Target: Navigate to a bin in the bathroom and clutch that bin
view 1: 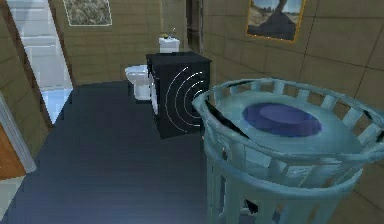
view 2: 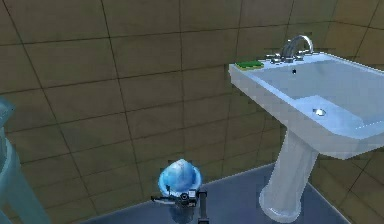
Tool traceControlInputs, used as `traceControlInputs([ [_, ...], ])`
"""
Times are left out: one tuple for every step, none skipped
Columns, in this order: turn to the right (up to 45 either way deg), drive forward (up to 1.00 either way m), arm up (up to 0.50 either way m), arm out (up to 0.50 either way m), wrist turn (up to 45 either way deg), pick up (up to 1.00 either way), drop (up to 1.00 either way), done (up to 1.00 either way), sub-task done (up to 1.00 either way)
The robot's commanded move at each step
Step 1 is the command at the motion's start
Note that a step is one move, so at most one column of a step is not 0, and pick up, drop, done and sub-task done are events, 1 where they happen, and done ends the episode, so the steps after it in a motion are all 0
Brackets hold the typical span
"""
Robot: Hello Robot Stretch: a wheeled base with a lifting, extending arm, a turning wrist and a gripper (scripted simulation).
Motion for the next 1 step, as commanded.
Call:
traceControlInputs([
  [0.0, 0.0, 0.0, 0.0, 36.0, 0.0, 0.0, 0.0, 0.0],
])
